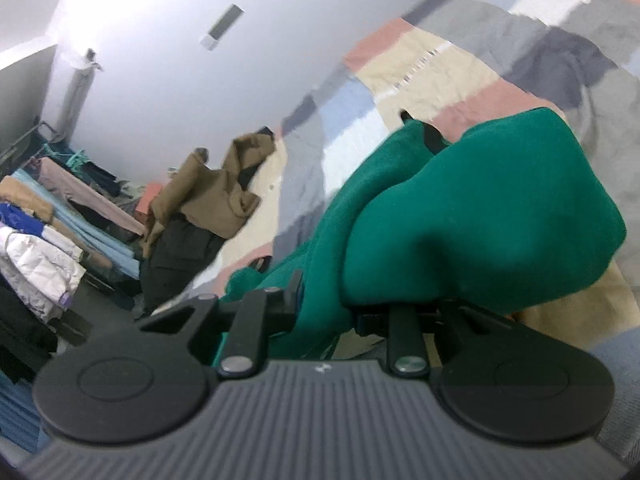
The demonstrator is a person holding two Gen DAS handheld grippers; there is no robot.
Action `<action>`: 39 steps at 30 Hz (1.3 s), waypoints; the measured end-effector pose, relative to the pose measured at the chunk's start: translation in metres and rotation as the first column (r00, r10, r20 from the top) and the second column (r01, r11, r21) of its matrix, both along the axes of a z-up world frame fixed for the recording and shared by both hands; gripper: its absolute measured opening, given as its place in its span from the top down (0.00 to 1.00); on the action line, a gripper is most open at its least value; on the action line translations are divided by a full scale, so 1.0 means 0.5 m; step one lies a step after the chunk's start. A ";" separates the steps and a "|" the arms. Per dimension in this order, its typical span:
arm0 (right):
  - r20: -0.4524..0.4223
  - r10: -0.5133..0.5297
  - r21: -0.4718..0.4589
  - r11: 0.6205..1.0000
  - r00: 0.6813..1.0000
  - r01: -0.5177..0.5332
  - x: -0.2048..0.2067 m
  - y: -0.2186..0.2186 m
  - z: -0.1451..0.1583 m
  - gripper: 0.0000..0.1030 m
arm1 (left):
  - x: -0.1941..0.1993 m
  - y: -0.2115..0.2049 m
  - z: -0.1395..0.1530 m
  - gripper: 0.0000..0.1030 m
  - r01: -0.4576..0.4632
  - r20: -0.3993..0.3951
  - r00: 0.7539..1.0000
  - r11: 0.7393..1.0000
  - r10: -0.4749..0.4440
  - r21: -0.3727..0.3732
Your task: Fold large clothes
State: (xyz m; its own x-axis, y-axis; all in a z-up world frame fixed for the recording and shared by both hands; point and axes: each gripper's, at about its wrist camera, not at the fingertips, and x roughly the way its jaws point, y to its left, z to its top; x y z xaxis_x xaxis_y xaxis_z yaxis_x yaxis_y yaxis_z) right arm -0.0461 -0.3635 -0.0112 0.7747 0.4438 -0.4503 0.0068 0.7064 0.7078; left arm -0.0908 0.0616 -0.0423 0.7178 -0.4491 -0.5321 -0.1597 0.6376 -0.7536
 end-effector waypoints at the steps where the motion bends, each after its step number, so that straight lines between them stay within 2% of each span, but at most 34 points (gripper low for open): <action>1: -0.020 -0.006 0.011 1.000 1.000 0.006 0.004 -0.004 -0.006 0.73 | 0.013 0.000 -0.007 0.77 0.001 -0.009 1.000 1.000 -0.001 -0.009; 3: -0.051 -0.011 0.030 0.999 0.999 0.012 0.009 -0.012 -0.013 0.72 | 0.033 0.004 -0.014 0.67 0.007 -0.044 0.999 1.000 -0.008 -0.024; 5: -0.069 -0.009 0.054 0.998 0.998 0.012 0.013 -0.018 -0.014 0.62 | 0.053 0.010 -0.014 0.56 0.025 -0.070 0.997 0.999 -0.028 -0.048; 7: -0.063 0.001 0.073 0.997 0.998 0.003 0.017 -0.023 -0.007 0.45 | 0.073 0.012 -0.007 0.54 0.041 -0.066 0.997 0.998 -0.044 -0.047; 9: -0.029 0.003 0.077 0.997 1.000 -0.001 0.022 -0.023 0.010 0.39 | 0.095 0.013 0.002 0.51 0.048 -0.039 0.998 0.998 -0.050 -0.052; 15: 0.054 0.014 0.013 1.000 0.998 -0.014 0.095 -0.004 0.042 0.38 | 0.172 0.018 0.023 0.45 0.024 0.028 0.999 0.997 -0.022 -0.073; 19: 0.094 0.011 -0.043 0.999 0.995 -0.007 0.167 0.011 0.039 0.38 | 0.239 0.018 0.031 0.40 0.012 0.078 0.997 0.999 -0.008 -0.050; 23: 0.100 0.000 -0.061 0.998 0.995 0.007 0.250 0.017 0.019 0.38 | 0.317 0.009 0.029 0.23 0.011 0.162 0.987 0.999 -0.016 0.035; 26: 0.115 -0.001 -0.109 0.994 0.993 0.014 0.298 0.021 0.001 0.41 | 0.373 -0.007 0.008 0.22 0.011 0.159 0.986 0.986 -0.038 0.168; 29: 0.127 0.012 -0.172 0.985 0.992 0.010 0.333 0.026 -0.020 0.41 | 0.413 -0.015 -0.024 0.22 0.015 0.164 0.985 0.967 -0.059 0.255; 36: 0.098 0.083 -0.378 0.925 0.992 -0.041 0.411 0.060 -0.075 0.42 | 0.500 -0.028 -0.089 0.22 0.032 0.159 0.982 0.916 -0.104 0.401; 39: 0.072 0.098 -0.430 0.901 0.993 -0.058 0.447 0.074 -0.104 0.42 | 0.536 -0.039 -0.117 0.22 0.051 0.144 0.981 0.892 -0.128 0.449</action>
State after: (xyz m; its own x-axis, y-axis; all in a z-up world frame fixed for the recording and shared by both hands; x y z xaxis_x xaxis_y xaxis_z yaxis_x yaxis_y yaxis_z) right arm 0.1776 -0.3265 -0.0634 0.7917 0.2858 -0.5399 -0.1103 0.9362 0.3338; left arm 0.1772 0.0421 -0.1007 0.7807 -0.2620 -0.5674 0.0159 0.9159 -0.4011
